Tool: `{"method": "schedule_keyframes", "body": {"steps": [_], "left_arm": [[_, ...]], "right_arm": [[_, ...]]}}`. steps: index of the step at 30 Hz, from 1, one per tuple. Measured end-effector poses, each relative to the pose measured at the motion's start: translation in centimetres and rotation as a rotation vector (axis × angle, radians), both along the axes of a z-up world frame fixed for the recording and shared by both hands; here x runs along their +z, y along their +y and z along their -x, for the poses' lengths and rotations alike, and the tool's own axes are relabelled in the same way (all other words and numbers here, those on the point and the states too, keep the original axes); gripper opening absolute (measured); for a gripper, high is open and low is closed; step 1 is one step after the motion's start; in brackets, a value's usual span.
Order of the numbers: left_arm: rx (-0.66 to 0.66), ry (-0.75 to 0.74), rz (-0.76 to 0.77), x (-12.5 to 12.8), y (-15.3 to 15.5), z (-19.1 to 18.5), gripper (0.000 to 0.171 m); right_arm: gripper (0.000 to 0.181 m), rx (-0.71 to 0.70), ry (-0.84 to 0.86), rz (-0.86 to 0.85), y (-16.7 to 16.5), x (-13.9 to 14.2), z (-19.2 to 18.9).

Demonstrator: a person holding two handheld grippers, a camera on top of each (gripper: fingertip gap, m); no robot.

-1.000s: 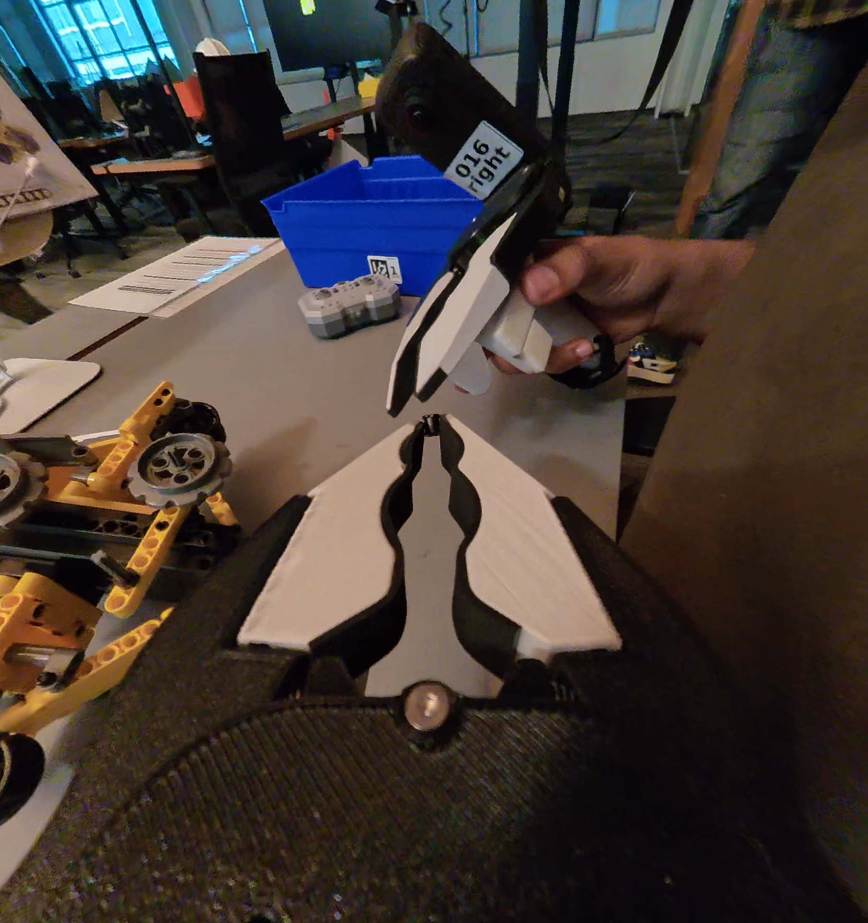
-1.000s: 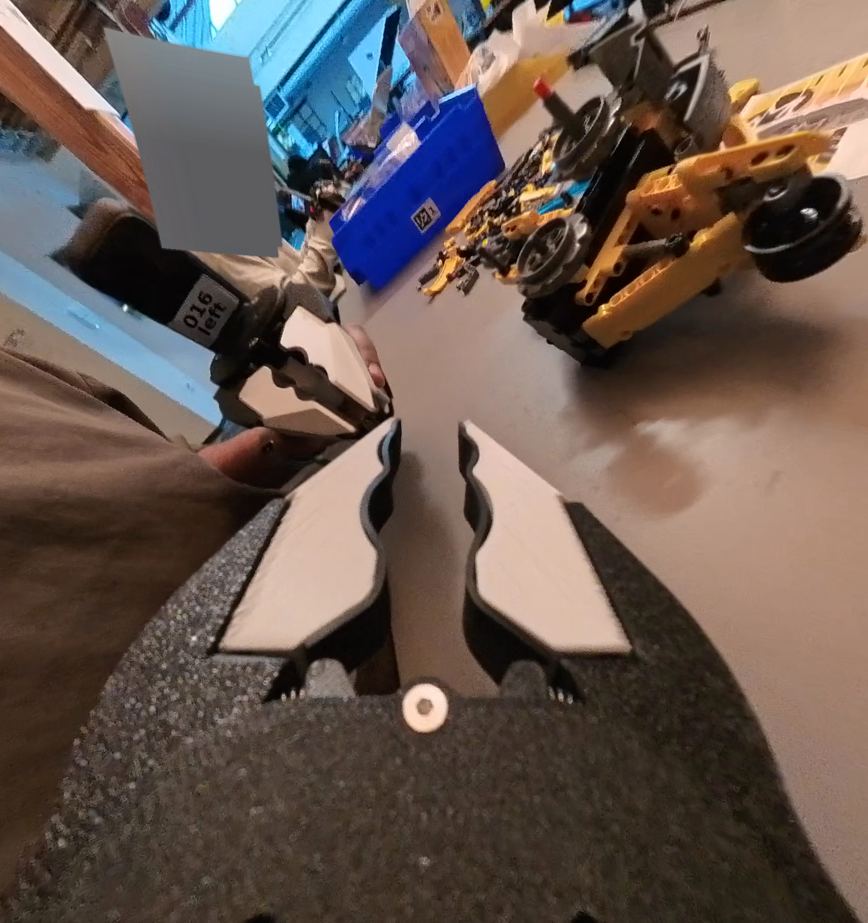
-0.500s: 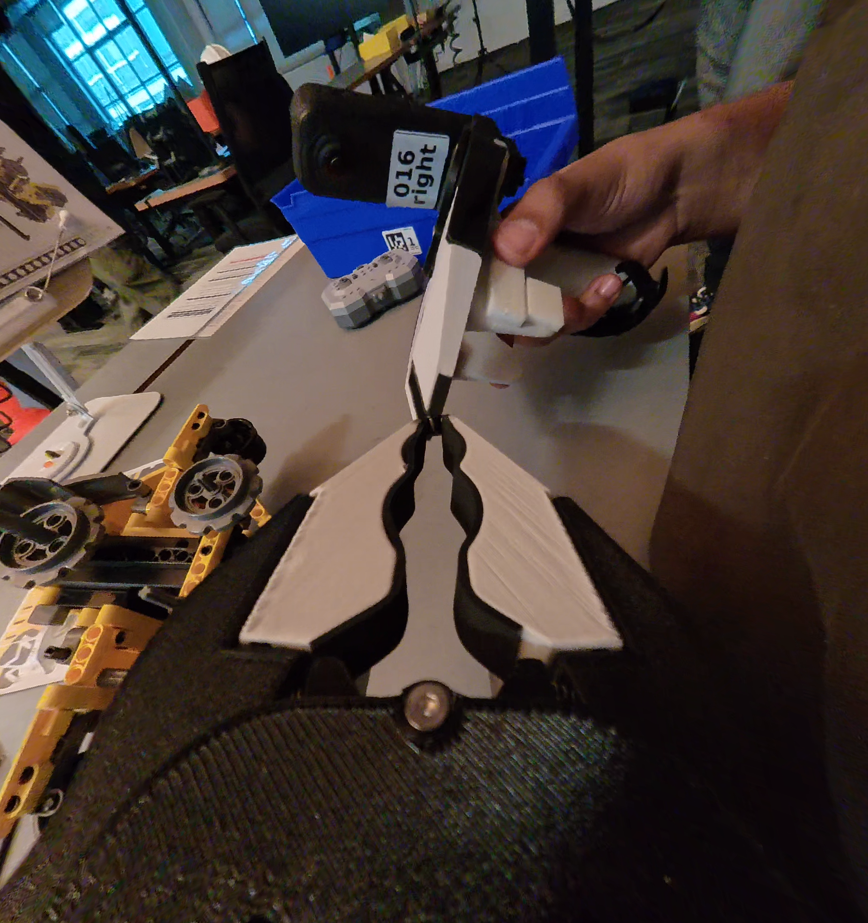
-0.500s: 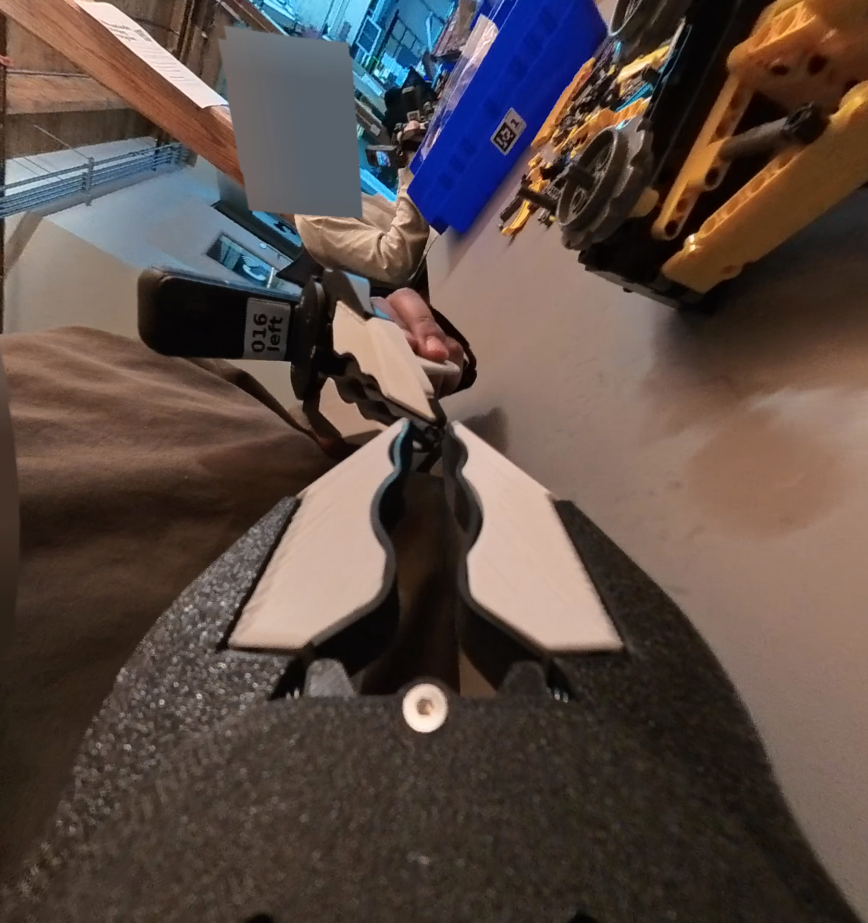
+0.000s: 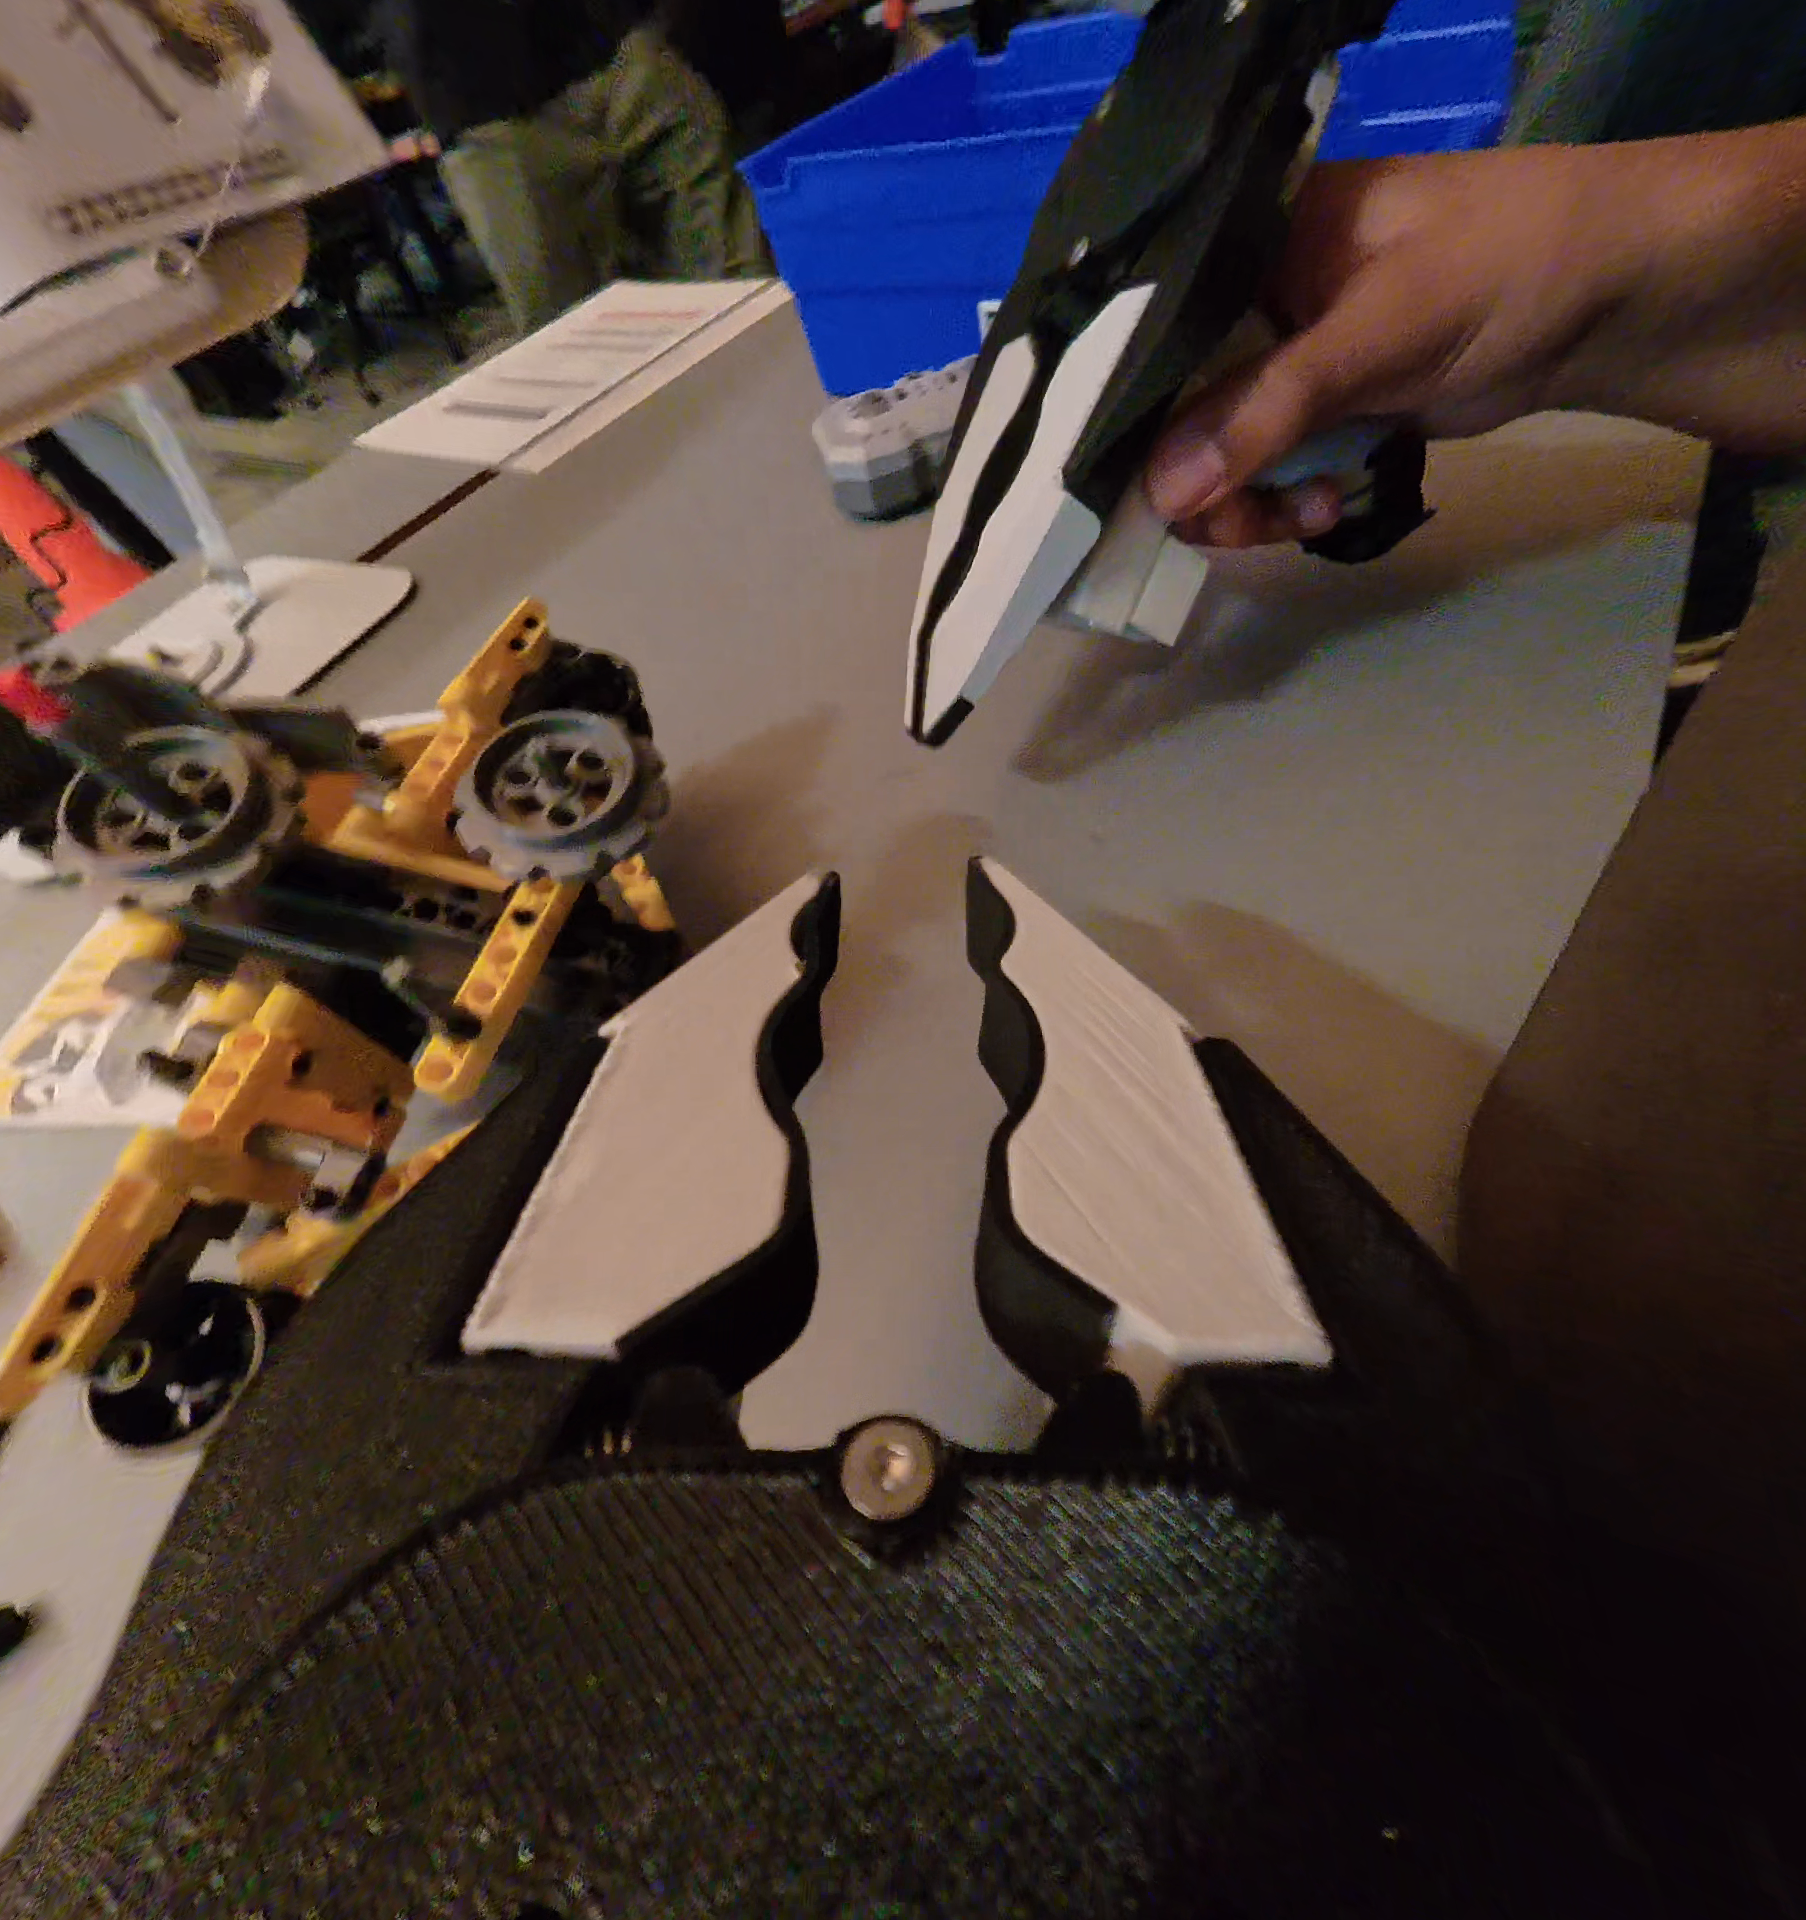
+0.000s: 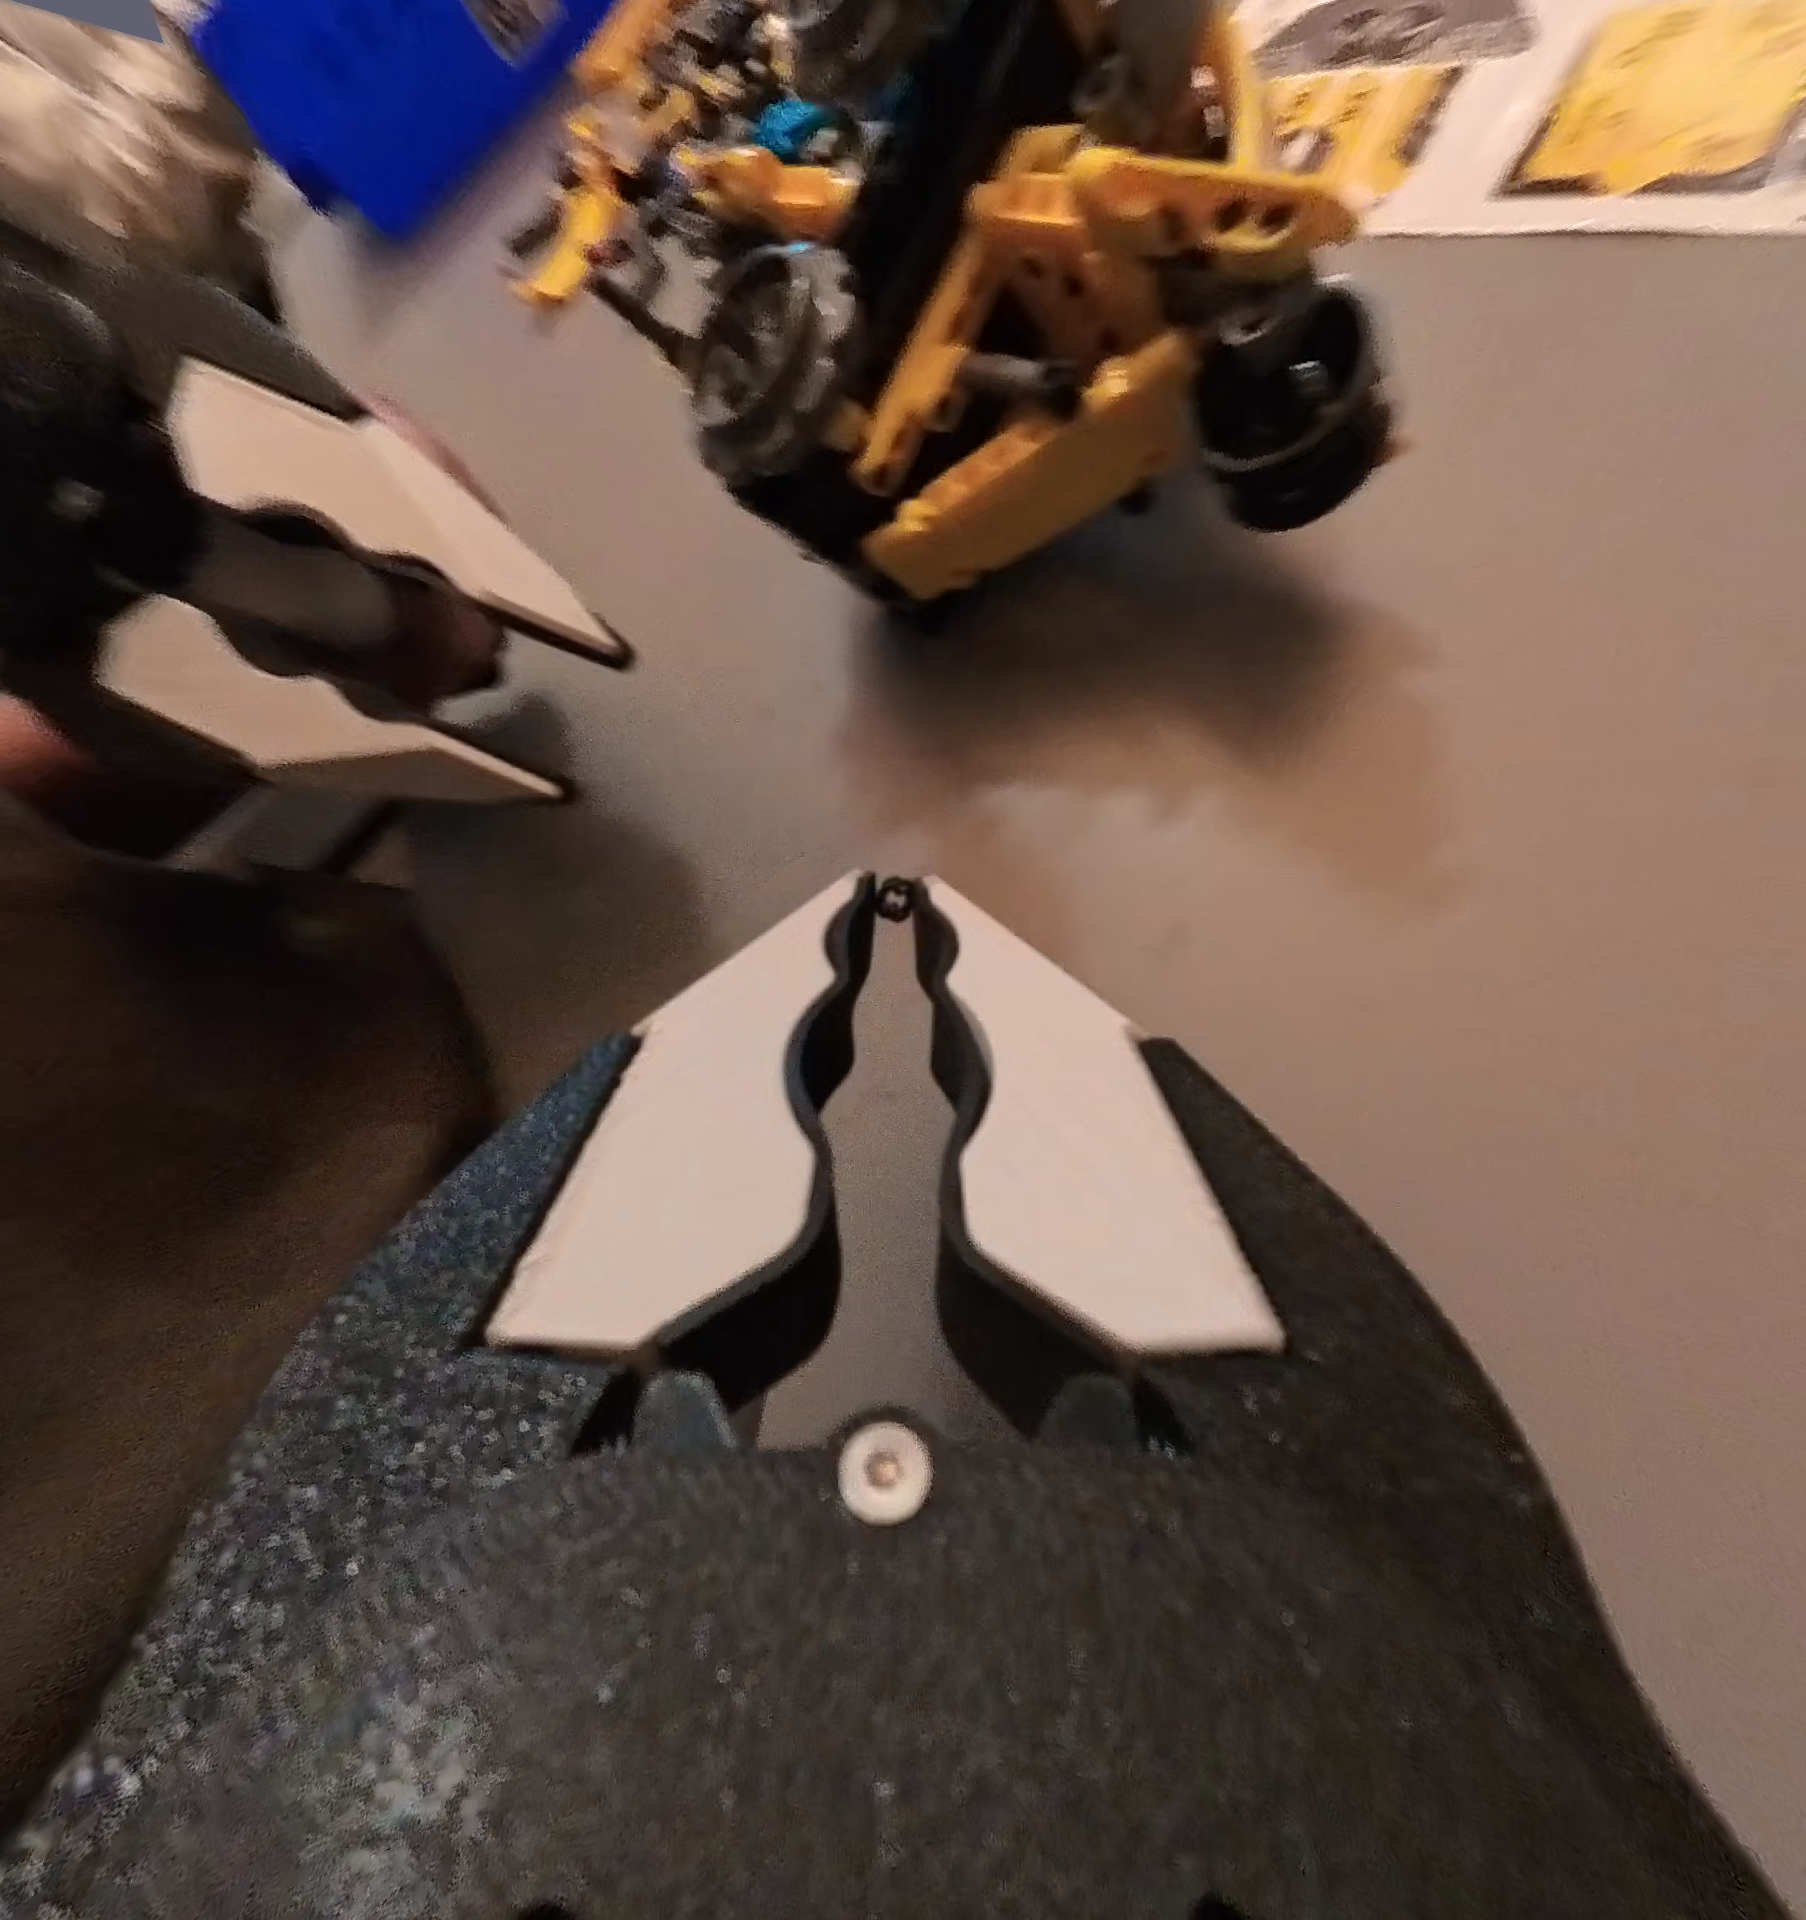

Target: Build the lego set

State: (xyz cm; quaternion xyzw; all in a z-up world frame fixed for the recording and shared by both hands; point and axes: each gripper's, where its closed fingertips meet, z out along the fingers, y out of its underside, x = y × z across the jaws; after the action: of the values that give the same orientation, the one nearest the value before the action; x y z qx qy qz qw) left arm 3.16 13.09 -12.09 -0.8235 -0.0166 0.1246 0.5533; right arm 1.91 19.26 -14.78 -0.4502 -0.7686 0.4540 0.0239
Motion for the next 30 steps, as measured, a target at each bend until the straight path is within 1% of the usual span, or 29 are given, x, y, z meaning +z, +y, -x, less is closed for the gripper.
{"method": "schedule_keyframes", "body": {"steps": [2, 5, 8, 12, 13, 14, 15, 17, 19, 22, 26, 30], "left_arm": [[0.048, -0.021, -0.009, -0.2, -0.8, 0.7, 0.023], [0.121, -0.030, -0.043, -0.1, -1.9, 2.0, 0.023], [0.155, -0.062, -0.073, 0.2, -2.3, 2.7, 0.024], [0.191, -0.101, -0.068, -0.1, -2.5, 3.5, 0.024], [0.208, -0.104, -0.057, -0.3, -2.5, 3.8, 0.019], [0.226, -0.103, -0.034, -0.6, -2.4, 4.0, 0.014], [0.229, -0.099, -0.005, -1.1, -2.2, 4.0, 0.015], [0.233, -0.081, 0.051, -1.9, -1.9, 4.0, 0.019], [0.251, -0.063, 0.071, -2.1, -1.9, 4.1, 0.023], [0.260, -0.062, 0.025, -1.4, -2.2, 4.3, 0.022], [0.253, -0.143, -0.008, -1.2, -2.4, 4.6, 0.026], [0.222, -0.221, -0.026, -1.2, -2.3, 4.6, 0.031]], "right_arm": [[0.006, -0.007, 0.052, -0.082, 1.0, -0.4, 1.3], [0.006, -0.007, 0.119, -0.122, 1.6, -0.5, 3.4], [0.006, -0.004, 0.153, -0.141, 1.9, -0.8, 5.2], [0.006, 0.008, 0.196, -0.203, 2.2, -1.4, 6.7], [0.006, 0.008, 0.221, -0.212, 2.2, -1.4, 7.0], [0.006, 0.004, 0.262, -0.211, 2.2, -1.1, 7.2], [0.006, -0.001, 0.303, -0.203, 2.3, -0.7, 7.2], [0.006, -0.004, 0.338, -0.179, 2.4, -0.3, 7.1], [0.006, -0.005, 0.338, -0.138, 2.6, 0.0, 6.9], [0.006, -0.014, 0.327, -0.074, 2.8, 0.5, 6.9], [0.006, -0.011, 0.305, -0.028, 2.9, 0.7, 6.9], [0.006, -0.007, 0.298, -0.023, 2.9, 0.7, 6.8]]}}
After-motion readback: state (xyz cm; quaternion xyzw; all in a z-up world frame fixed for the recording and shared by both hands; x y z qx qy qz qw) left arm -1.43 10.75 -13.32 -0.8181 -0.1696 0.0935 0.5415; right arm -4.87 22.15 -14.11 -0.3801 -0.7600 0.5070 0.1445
